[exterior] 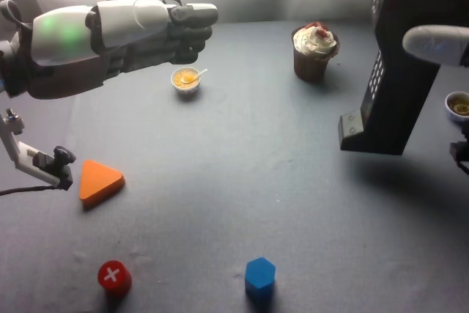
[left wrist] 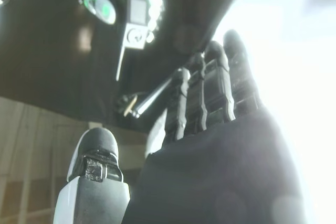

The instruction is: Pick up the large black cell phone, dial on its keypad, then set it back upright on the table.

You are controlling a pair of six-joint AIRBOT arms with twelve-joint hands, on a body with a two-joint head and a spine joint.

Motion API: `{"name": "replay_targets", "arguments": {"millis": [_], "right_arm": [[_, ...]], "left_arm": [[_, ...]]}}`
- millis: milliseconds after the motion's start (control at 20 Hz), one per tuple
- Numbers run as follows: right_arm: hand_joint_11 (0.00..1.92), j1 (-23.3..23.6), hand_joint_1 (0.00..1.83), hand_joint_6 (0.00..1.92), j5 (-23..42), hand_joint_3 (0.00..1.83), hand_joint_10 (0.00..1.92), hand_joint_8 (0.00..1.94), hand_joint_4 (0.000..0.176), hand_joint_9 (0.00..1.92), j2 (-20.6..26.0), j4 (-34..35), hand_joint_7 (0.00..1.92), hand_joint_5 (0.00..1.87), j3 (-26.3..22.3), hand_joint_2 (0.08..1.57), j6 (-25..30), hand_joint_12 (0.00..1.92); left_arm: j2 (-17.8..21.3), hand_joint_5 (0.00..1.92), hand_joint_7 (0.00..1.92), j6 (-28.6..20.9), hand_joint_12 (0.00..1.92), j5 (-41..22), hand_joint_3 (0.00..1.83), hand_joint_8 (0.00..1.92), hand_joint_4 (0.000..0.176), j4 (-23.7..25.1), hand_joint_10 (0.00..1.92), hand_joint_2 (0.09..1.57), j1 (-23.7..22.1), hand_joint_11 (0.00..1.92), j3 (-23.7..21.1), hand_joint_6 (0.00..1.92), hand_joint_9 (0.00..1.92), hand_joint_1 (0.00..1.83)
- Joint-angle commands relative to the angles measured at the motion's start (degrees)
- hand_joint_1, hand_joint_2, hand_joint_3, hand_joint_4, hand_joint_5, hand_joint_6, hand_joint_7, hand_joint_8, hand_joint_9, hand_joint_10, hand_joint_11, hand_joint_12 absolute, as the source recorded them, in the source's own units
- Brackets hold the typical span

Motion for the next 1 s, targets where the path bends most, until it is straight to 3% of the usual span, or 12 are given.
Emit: {"name": "replay_targets", "arguments": {"millis": [0,50,100,150,300,400,500,550,650,700,800,950], "right_arm": [[0.81,0.3,1.46,0.93,8.1,0.00,1.18,0.95,0.000,0.88,0.5,1.7,0.91,0.97,0.5,1.12,2.0,1.56],[0.81,0.2,1.48,0.92,8.3,0.00,1.16,0.93,0.000,0.88,0.5,0.9,0.91,0.97,0.8,1.12,2.6,1.60],[0.81,0.2,1.39,0.95,8.4,0.00,1.23,0.96,0.000,0.91,0.6,0.2,0.93,0.97,1.1,1.12,3.0,1.38],[0.82,0.2,1.47,0.92,8.7,0.00,1.13,0.93,0.000,0.91,0.5,-0.7,0.92,0.97,1.6,1.11,3.2,1.55],[0.80,0.1,1.48,0.95,9.3,0.00,1.16,0.93,0.000,0.88,0.1,-1.7,0.91,0.94,3.2,1.12,3.3,1.63],[0.81,0.0,1.37,1.00,9.8,0.00,1.28,1.00,0.000,0.89,-0.2,-2.4,0.90,0.95,4.0,1.13,3.3,1.34],[0.80,-0.1,1.37,1.01,10.2,0.00,1.33,1.06,0.000,0.86,-0.5,-3.0,0.87,0.95,4.6,1.14,3.3,1.32],[0.81,-0.1,1.46,0.96,10.2,0.00,1.22,1.02,0.000,0.86,-0.6,-3.0,0.86,0.94,4.7,1.13,3.3,1.57],[0.80,-0.3,1.37,1.03,10.3,0.00,1.31,1.07,0.000,0.87,-0.7,-3.0,0.87,0.93,4.9,1.14,3.3,1.36],[0.81,-0.4,1.46,0.94,10.4,0.00,1.20,1.02,0.000,0.87,-0.8,-3.0,0.87,0.94,5.0,1.13,3.3,1.57],[0.79,-0.6,1.48,0.92,11.0,0.00,1.15,0.93,0.000,0.89,-1.1,-3.7,0.93,0.95,5.2,1.12,3.3,1.63],[0.78,-1.3,1.37,1.02,12.2,0.00,1.33,1.01,0.000,0.85,-1.4,-4.5,0.89,0.95,5.6,1.14,3.3,1.41]], "left_arm": [[-0.2,0.11,0.13,-0.5,0.26,-5.4,0.00,0.00,0.059,-3.6,0.00,1.19,-1.0,0.00,-0.1,0.00,0.11,0.00],[-0.2,0.11,0.13,-0.5,0.27,-5.4,0.00,0.00,0.060,-3.6,0.00,1.19,-1.0,0.00,-0.2,0.00,0.11,0.00],[-0.2,0.13,0.14,-0.5,0.30,-5.4,0.00,0.00,0.055,-3.6,0.00,1.19,-0.8,0.00,-0.3,0.01,0.12,0.02],[-0.2,0.15,0.16,-0.5,0.34,-5.4,0.00,0.00,0.052,-3.6,0.01,1.19,-0.7,0.00,-0.4,0.01,0.14,0.05],[-0.4,0.17,0.17,-0.5,0.41,-5.4,0.00,0.01,0.053,-3.9,0.01,1.18,-0.9,0.00,-0.4,0.01,0.15,0.06],[-0.3,0.16,0.17,-0.5,0.36,-5.5,0.00,0.00,0.054,-4.1,0.00,1.19,-0.9,0.00,-0.4,0.00,0.14,0.03],[-0.3,0.15,0.15,-0.5,0.36,-5.5,0.00,0.00,0.056,-4.2,0.00,1.19,-1.0,0.00,-0.4,0.00,0.14,0.01],[-0.3,0.17,0.16,-0.5,0.39,-5.5,0.00,0.00,0.058,-4.2,0.00,1.19,-1.0,0.00,-0.4,0.00,0.15,0.02],[-0.3,0.17,0.16,-0.5,0.37,-5.5,0.00,0.00,0.055,-4.2,0.00,1.19,-1.0,0.00,-0.4,0.00,0.15,0.04],[-0.3,0.16,0.15,-0.5,0.33,-5.5,0.00,0.00,0.053,-4.2,0.00,1.19,-1.0,0.00,-0.4,0.00,0.13,0.04],[-0.3,0.17,0.16,-0.5,0.37,-5.5,0.00,0.00,0.055,-4.2,0.00,1.19,-1.0,0.00,-0.4,0.00,0.13,0.04],[-0.4,0.15,0.15,-0.5,0.31,-5.5,0.00,0.00,0.056,-4.3,0.00,1.19,-0.9,0.00,-0.5,0.00,0.12,0.00]]}}
